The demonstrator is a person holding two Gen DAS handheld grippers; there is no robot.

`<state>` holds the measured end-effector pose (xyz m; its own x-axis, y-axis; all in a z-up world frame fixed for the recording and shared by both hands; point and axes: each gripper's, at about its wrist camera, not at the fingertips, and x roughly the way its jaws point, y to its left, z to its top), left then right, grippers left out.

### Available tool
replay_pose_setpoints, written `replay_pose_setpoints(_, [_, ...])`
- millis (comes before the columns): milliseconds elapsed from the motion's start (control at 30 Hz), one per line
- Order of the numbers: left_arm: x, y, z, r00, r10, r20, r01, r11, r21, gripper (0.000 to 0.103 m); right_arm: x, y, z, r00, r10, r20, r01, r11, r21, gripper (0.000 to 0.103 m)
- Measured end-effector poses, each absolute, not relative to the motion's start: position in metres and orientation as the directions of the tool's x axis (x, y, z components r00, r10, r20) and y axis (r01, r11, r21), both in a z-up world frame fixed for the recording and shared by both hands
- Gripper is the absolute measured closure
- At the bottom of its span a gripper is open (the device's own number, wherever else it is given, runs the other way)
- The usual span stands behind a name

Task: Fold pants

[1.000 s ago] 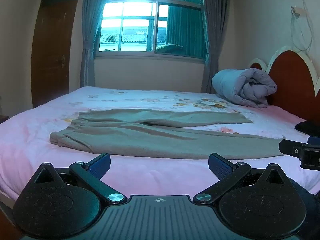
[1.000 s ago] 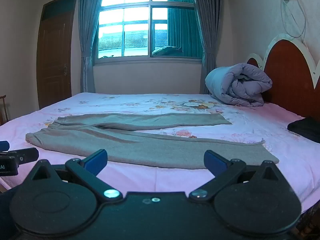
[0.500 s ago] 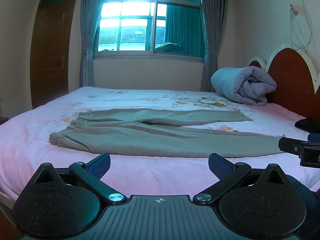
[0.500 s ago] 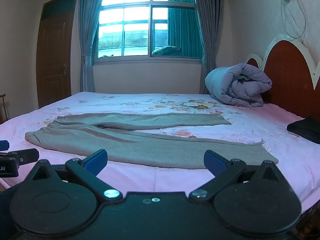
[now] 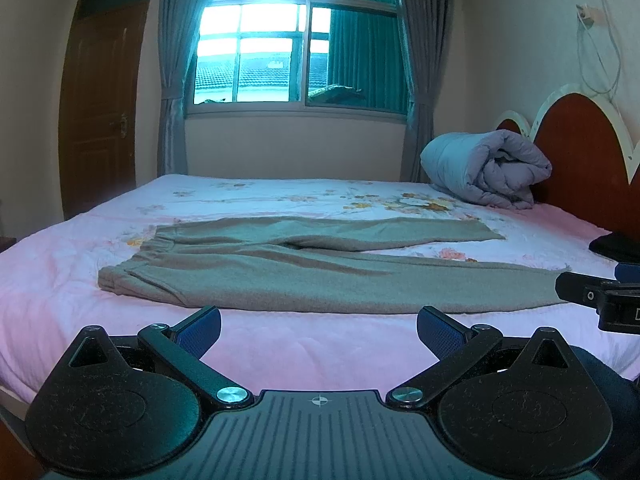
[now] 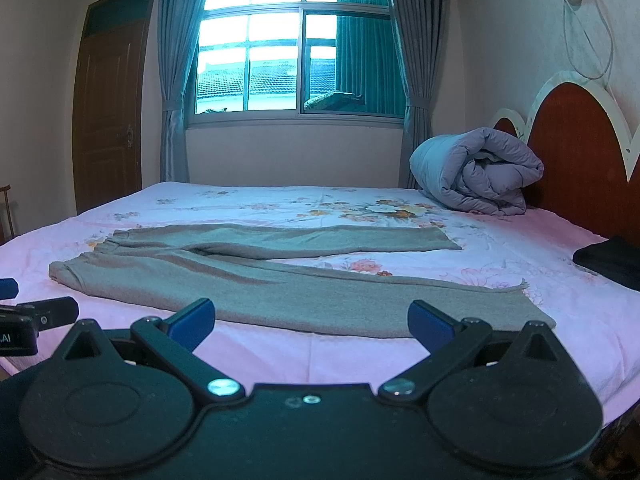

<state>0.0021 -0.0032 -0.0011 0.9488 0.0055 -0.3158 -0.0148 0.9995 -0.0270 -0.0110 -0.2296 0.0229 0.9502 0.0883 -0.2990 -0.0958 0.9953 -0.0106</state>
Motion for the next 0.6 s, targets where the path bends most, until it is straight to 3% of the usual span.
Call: replay_pose_setpoints(600, [0.0035, -0.0027, -0.0019, 0.949, 0.002, -0.315, -0.009, 1.0, -0.02, 0.0, -0.0115, -0.228, 0.0228, 0.95, 0.087, -0.3, -0.096, 0.995, -0.015, 0.006])
